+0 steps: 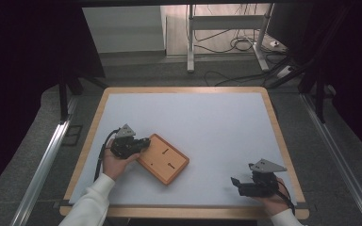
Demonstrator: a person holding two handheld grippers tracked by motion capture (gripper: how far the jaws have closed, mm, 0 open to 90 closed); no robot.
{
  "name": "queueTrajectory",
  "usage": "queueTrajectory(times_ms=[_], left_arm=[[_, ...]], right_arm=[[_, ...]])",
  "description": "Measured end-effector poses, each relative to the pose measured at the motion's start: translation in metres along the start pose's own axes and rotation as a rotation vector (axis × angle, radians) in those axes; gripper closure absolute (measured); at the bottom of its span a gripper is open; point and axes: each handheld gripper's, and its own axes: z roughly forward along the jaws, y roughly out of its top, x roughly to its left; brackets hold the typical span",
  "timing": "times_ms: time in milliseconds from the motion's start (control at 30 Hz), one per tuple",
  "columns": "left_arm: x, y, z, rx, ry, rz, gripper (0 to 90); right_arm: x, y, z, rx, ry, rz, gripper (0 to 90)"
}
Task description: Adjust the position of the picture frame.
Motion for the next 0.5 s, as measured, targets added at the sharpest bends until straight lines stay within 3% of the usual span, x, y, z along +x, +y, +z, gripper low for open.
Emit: queueTrajectory(times_ms=[500], left_arm=[[-0.0058, 0.0074, 0.0089, 0.028, -0.060, 0.055, 83.6]], right_arm=[[-0.0005, 0.0005, -0.0016, -0.009, -0.002, 0.003, 13.4]])
